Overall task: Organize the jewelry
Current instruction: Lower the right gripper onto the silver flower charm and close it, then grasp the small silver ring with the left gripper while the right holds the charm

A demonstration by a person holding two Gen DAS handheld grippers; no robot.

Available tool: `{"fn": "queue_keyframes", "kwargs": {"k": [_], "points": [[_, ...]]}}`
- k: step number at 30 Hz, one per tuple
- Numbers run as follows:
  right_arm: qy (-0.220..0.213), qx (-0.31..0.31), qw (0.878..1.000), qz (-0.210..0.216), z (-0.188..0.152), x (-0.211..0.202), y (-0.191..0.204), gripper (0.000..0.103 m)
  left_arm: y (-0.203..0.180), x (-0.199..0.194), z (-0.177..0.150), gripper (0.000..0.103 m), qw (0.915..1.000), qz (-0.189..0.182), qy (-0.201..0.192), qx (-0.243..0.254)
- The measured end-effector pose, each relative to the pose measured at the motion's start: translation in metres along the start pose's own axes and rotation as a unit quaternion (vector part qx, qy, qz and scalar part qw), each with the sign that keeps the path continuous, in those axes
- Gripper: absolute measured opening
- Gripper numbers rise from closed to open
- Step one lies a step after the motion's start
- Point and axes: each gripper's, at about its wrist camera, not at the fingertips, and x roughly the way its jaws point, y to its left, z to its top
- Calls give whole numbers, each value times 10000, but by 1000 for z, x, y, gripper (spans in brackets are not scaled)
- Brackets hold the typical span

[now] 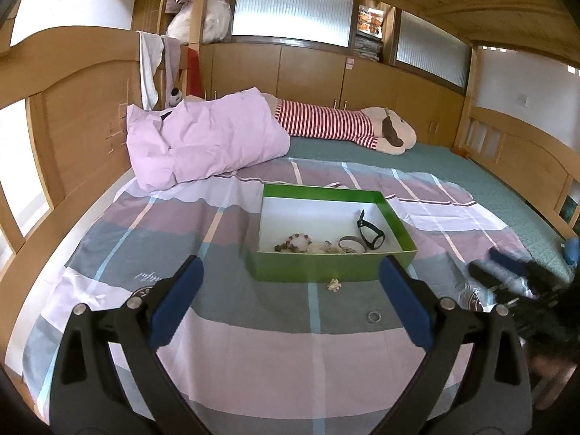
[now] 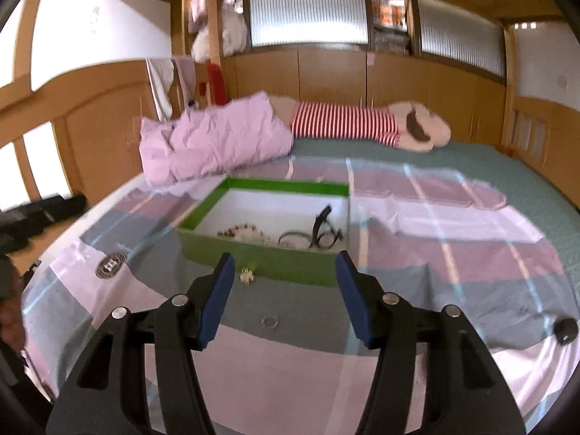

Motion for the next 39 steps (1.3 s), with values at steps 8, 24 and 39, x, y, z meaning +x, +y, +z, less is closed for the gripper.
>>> {"fn": "queue_keyframes", "kwargs": {"k": [8, 24, 39], "points": [[873, -30, 9960, -170, -19, 109, 38, 57, 6, 10, 7, 97, 9998, 170, -32, -51], [1602, 211, 9865, -284, -35, 214, 63, 28, 36, 27, 14, 96, 9987, 280, 150, -395], [768, 242, 9963, 315, 4, 86, 44, 22, 25, 43, 8, 97, 9981, 353, 389, -311]]}}
